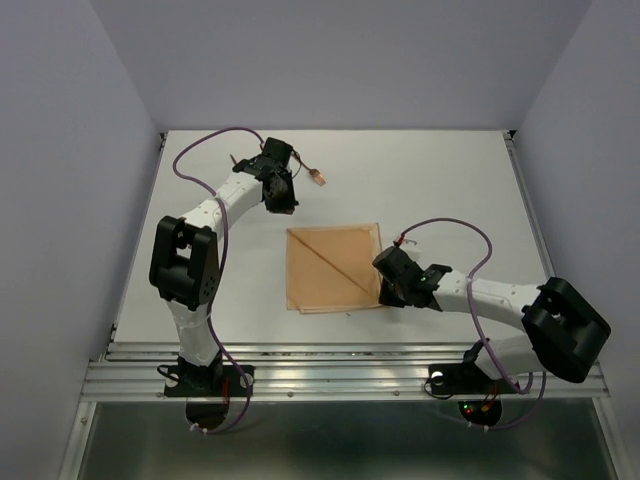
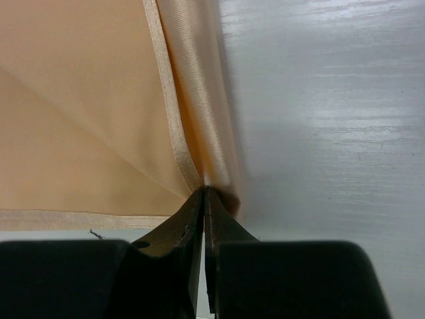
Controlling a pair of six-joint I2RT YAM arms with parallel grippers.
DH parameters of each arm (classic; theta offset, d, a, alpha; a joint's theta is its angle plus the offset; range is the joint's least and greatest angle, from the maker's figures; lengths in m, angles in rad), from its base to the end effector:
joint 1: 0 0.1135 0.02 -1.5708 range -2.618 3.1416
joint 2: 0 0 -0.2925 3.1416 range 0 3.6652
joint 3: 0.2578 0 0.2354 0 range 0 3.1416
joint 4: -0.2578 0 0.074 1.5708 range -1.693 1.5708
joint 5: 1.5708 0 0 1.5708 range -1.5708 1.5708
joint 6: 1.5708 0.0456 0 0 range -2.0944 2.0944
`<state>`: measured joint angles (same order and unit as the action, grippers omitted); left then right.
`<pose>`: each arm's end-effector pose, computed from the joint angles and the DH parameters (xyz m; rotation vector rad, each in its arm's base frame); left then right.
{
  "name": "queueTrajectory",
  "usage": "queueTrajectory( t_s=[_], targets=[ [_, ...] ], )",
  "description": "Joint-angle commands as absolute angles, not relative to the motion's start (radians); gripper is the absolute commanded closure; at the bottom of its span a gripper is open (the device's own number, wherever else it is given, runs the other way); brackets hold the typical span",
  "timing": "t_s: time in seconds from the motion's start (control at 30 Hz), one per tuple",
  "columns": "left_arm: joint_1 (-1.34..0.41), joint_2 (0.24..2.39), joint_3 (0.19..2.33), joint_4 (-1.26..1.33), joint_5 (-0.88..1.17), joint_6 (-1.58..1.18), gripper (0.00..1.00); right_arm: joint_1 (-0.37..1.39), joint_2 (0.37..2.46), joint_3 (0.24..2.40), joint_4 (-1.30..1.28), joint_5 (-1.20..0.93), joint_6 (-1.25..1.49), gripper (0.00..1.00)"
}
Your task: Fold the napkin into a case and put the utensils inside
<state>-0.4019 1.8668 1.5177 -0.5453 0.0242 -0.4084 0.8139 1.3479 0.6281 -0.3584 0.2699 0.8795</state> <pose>0.3811 -0.1632 0.2786 0.0025 2.5034 -0.3749 0.1612 0.1529 0.1899 0.1744 2.6017 0.2564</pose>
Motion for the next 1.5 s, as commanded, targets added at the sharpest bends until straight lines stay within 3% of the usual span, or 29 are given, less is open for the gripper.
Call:
queueTrajectory(
  t_s=[0.0,0.33,0.73,0.93,1.27,1.47],
  targets=[
    [-0.396,1.802,1.575,-0.572,0.011,-0.4,0.84,0.825,1.378,0.63,-0.34,0.275,0.893,0.91],
    [-0.402,1.789,1.589,-0.574,0.011,-0.408,0.84,0.792,1.174,0.713,-0.474,0.456,0.842,0.83],
    [-0.442,1.729,1.551,-0.526,0.072,-0.37,0.82,0.749,1.344,0.646,-0.425,0.419,0.75,0.86],
    [-0.443,1.712,1.551,-0.551,0.034,-0.364,0.81,0.84,1.411,0.675,-0.335,0.359,0.719,0.86],
    [-0.442,1.68,1.585,-0.615,-0.117,-0.327,0.81,1.057,1.626,0.914,-0.25,0.291,0.775,0.86],
    [-0.446,1.655,1.523,-0.6,-0.094,-0.318,0.81,1.048,1.507,0.879,-0.297,0.432,0.79,0.78]
  ],
)
